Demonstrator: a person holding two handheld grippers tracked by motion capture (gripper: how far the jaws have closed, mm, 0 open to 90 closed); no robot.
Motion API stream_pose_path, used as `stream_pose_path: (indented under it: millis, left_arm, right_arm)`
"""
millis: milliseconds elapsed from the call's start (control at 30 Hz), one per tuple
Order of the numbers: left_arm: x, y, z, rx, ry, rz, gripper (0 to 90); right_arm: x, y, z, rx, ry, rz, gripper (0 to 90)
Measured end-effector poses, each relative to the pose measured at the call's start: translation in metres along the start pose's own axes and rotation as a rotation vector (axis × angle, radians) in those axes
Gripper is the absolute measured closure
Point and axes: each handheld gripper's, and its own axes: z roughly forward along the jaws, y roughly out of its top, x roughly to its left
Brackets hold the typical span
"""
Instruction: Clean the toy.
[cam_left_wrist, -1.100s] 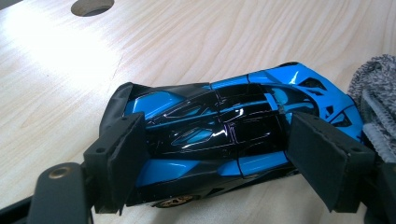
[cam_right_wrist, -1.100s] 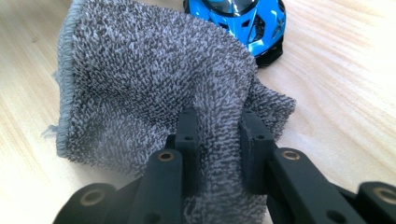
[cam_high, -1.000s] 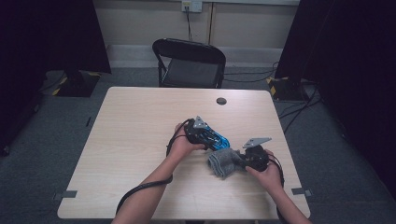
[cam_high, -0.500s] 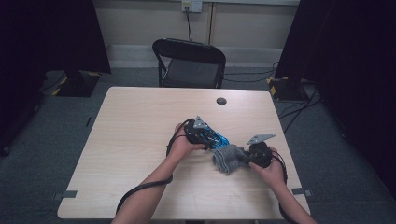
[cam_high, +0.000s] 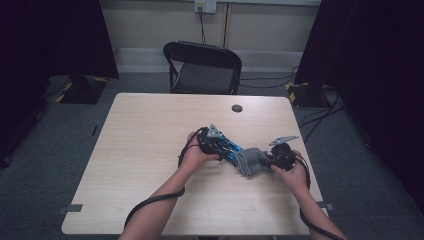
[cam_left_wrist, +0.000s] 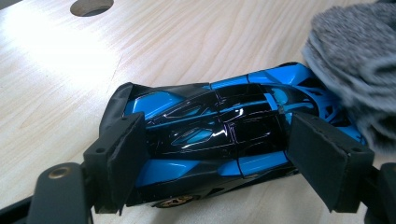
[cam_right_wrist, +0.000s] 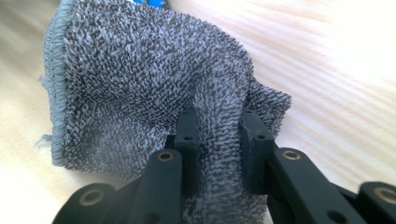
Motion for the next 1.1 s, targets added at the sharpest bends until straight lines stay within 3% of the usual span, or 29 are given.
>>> stream_pose_path:
  millis: [600,933,1100]
  left_arm:
    - [0.0,0.0,0.0,-0.001,-0.004,-0.002,19.2]
    - [0.0,0.0,0.0,-0.002,-0.005,-0.001,18.8]
    - [0.0,0.0,0.0,-0.005,-0.009,-0.001,18.8]
  right_arm:
    - [-0.029,0.015,0.005,-0.005,-0.111,0.093,72.7]
    - [-0.034,0.027,-0.004,-0.062,-0.158,0.161,72.9]
    - [-0.032,0.039,0.001,-0.087,-0.167,0.192,72.7]
